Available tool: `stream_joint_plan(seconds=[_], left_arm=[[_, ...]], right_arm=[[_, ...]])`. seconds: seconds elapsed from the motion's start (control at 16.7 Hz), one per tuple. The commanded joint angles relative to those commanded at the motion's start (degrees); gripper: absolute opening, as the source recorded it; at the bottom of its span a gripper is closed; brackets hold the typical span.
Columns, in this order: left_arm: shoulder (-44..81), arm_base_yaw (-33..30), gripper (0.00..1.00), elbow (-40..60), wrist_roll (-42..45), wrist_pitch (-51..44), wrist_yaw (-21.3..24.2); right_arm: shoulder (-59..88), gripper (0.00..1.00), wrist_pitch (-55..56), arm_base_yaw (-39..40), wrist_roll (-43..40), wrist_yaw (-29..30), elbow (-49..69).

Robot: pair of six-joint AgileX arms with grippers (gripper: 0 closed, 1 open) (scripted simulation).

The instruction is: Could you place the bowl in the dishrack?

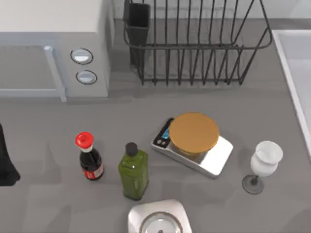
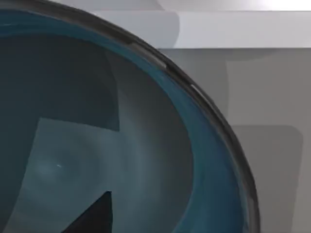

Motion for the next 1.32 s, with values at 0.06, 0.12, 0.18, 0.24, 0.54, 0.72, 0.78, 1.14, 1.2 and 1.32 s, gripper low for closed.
stream_joint_plan(seconds=[0.06,0.12,0.18,0.24,0.54,0.72,0.78,1.14,1.2,1.32], left_arm=[[0.0,0.0,1.0,0.0,0.0,0.0,0.0],[0.0,0.0,1.0,0.0,0.0,0.0,0.0],[0.0,0.0,1.0,0.0,0.0,0.0,0.0],[0.0,0.0,1.0,0.0,0.0,0.0,0.0],[0.0,0.0,1.0,0.0,0.0,0.0,0.0],[0.0,0.0,1.0,0.0,0.0,0.0,0.0],[0.0,0.0,1.0,0.0,0.0,0.0,0.0],[0.0,0.0,1.0,0.0,0.0,0.0,0.0],[0.0,0.0,1.0,0.0,0.0,0.0,0.0],[0.0,0.0,1.0,0.0,0.0,0.0,0.0]], right_arm=[[0.8,1.0,2.1,0.0,0.0,0.0,-1.4],[1.5,1.0,3.5,0.0,0.0,0.0,-2.5],[1.9,1.0,4.3,0.0,0.0,0.0,-3.1],[2.0,1.0,4.5,0.0,0.0,0.0,-3.3],[2.0,0.85,4.5,0.0,0.0,0.0,-3.3],[2.0,0.62,4.5,0.0,0.0,0.0,-3.3],[2.0,0.55,4.5,0.0,0.0,0.0,-3.3],[2.0,0.1,4.5,0.0,0.0,0.0,-3.3],[2.0,0.02,4.5,0.0,0.0,0.0,-3.3],[2.0,0.0,4.5,0.0,0.0,0.0,-3.3]])
